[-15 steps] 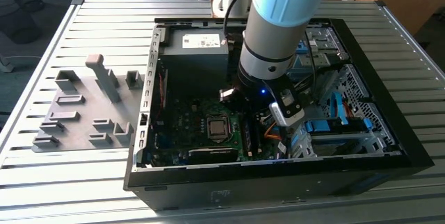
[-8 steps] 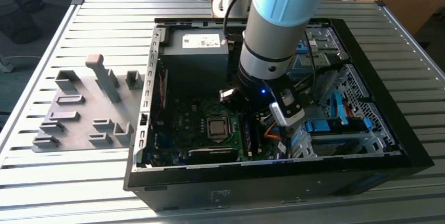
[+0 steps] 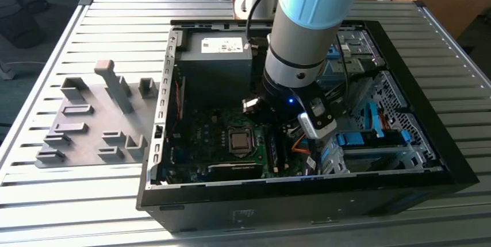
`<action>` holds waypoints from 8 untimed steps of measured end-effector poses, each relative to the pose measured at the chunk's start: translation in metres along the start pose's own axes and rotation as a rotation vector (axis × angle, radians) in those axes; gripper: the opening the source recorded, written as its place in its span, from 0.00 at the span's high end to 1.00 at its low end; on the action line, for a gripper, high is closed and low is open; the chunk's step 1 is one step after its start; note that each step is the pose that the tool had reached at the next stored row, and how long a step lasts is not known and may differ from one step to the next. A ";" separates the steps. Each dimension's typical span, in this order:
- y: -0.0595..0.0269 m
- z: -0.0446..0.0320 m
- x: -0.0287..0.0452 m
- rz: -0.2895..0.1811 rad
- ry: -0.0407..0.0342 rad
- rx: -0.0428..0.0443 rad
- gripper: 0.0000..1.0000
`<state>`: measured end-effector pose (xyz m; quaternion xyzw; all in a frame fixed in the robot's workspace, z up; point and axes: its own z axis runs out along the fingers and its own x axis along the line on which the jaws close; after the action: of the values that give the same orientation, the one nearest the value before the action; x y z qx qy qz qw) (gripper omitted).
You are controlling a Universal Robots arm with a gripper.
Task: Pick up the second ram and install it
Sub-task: 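Insert the second ram into the second slot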
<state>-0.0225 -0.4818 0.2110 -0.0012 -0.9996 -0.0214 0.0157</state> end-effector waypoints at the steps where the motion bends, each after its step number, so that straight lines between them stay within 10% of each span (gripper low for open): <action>1: 0.0000 0.0001 0.0000 0.000 0.0000 0.0001 0.86; 8: -0.0001 0.0028 -0.0001 0.000 0.0000 -0.0001 0.86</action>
<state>-0.0225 -0.4818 0.2082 -0.0011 -0.9996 -0.0215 0.0157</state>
